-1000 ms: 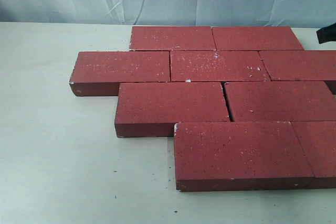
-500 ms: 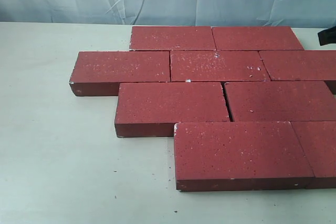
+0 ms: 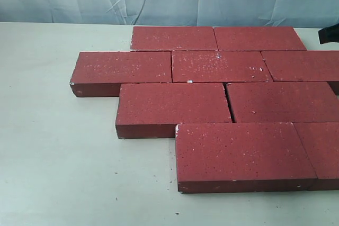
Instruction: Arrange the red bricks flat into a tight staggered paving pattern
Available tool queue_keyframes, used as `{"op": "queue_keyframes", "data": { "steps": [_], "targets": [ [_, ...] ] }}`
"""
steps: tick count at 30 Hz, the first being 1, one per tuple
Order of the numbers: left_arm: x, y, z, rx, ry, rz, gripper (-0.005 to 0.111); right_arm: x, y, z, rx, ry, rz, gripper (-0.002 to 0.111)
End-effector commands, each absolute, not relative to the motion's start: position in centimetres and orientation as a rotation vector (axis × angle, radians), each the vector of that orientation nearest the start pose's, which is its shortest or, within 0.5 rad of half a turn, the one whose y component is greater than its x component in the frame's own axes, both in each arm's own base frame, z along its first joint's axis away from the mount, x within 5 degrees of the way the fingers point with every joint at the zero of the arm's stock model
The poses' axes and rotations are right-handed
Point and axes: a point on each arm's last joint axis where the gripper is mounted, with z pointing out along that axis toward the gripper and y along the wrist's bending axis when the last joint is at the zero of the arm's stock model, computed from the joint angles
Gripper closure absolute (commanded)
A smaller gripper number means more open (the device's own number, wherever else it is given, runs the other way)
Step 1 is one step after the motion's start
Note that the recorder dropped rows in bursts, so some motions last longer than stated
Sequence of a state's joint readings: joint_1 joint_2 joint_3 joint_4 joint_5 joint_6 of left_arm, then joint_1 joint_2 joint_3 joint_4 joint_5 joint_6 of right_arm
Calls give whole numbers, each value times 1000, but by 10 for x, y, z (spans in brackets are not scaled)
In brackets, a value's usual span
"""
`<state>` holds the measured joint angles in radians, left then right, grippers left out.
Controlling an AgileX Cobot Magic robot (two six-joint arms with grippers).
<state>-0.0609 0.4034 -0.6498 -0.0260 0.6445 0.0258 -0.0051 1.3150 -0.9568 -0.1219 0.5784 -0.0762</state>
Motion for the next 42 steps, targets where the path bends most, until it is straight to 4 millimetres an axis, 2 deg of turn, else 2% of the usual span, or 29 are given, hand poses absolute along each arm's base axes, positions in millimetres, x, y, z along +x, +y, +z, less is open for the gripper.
{"op": "queue_keyframes", "data": {
  "steps": [1,5,9,14,25,33,42],
  "targets": [
    [72,-6,343,73,1861,-53,107,273,-8,294,-169,2398,-164,109],
    [68,-2,342,102,1698,37,107,273,-8,294,-169,2398,-164,109],
    [56,2,322,127,1600,112,107,273,-8,294,-168,2398,-162,109],
    [48,3,295,137,1584,133,107,273,-8,294,-169,2396,-163,109],
    [50,2,248,74,1644,62,107,273,-8,294,-169,2396,-163,109],
    [53,-1,223,59,1626,5,107,273,-8,294,-168,2402,-161,109],
    [56,-3,195,84,1686,-8,107,273,-8,294,-168,2398,-161,109]
  ]
}}
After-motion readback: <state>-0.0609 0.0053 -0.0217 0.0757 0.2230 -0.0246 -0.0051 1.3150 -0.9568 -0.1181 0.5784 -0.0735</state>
